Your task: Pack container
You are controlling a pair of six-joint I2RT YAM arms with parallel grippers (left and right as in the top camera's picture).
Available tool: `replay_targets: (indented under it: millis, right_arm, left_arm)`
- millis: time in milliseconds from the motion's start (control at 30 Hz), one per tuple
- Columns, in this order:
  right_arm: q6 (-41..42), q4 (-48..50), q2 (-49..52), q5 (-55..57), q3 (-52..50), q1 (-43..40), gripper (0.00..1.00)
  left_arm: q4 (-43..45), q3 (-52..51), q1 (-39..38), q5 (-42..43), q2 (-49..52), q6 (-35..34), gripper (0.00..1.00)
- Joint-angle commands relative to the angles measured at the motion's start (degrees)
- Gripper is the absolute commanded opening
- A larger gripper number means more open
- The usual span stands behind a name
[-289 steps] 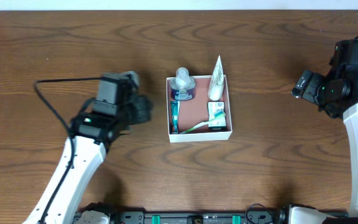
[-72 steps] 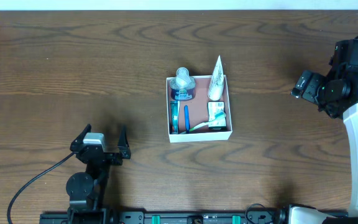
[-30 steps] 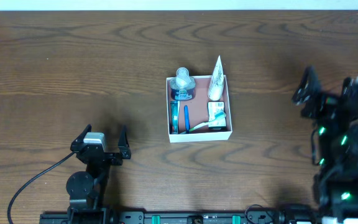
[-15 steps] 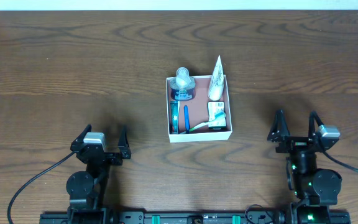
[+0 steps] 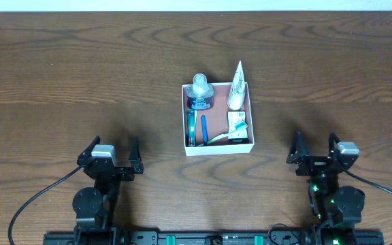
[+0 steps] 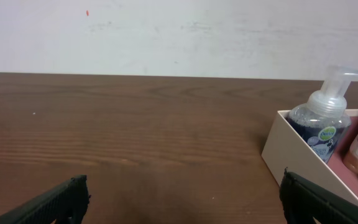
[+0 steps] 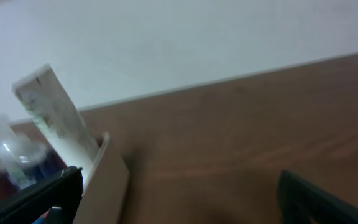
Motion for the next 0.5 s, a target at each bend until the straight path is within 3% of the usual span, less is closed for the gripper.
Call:
replay_targets:
  millis: [0, 467]
  right_arm:
    - [-4.8, -3.0, -2.5, -0.6, -0.2, 0.5, 0.99]
    - [-13.6, -5.6, -6.3, -0.6, -0.2, 0.4, 0.99]
  left_arm:
    - [-2.0, -0.9, 0.3, 0.9, 0.0, 0.2, 0.98]
    - [-2.0, -0.9, 0.3, 0.9, 0.0, 0.2, 0.98]
